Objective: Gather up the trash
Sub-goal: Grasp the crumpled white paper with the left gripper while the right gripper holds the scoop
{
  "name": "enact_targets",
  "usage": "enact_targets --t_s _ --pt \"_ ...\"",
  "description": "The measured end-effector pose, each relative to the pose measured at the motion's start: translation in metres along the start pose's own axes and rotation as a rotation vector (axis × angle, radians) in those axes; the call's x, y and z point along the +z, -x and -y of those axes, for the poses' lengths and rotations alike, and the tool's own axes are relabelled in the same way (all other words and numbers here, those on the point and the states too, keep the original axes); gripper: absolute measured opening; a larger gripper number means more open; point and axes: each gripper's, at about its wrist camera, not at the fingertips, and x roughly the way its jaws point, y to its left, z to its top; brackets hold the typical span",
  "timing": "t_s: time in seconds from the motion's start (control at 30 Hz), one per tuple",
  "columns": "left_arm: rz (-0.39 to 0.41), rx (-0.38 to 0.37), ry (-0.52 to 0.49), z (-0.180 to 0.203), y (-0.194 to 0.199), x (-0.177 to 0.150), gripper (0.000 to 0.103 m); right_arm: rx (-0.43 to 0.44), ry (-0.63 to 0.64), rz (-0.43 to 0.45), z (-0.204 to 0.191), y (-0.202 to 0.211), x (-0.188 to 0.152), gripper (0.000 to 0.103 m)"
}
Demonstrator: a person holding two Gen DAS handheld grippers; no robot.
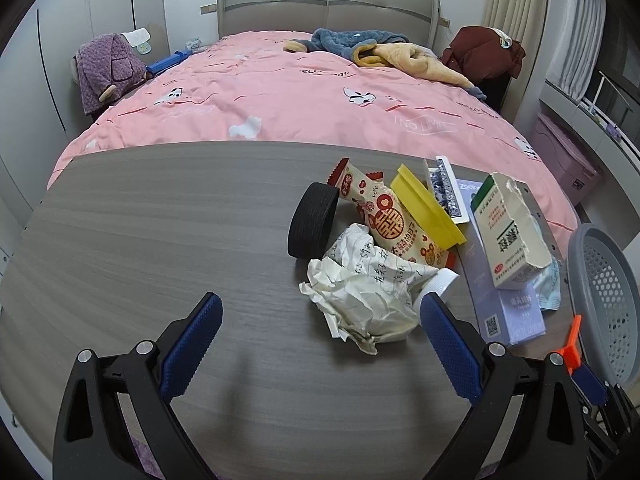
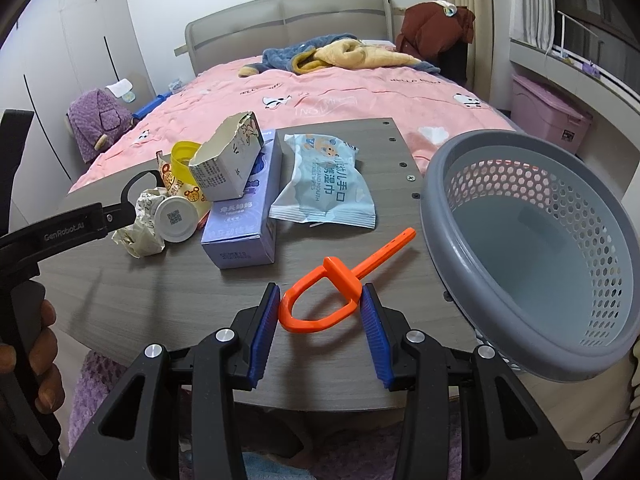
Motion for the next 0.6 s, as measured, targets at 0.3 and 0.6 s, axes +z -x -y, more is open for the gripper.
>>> enact_targets --t_s 0.3,0.6 --pt "-0.007 -0.015 0.009 -0.0049 -0.0108 -0.0011 0.094 -0.003 -0.001 -0.008 0.0005 -0.0029 0.0004 0.041" --pt "-0.016 -0.101 0.006 -0.0035 -0.0087 -0.0020 0.046 -0.006 0.005 -0.003 -0.0012 -0.0025 0.0019 0.041"
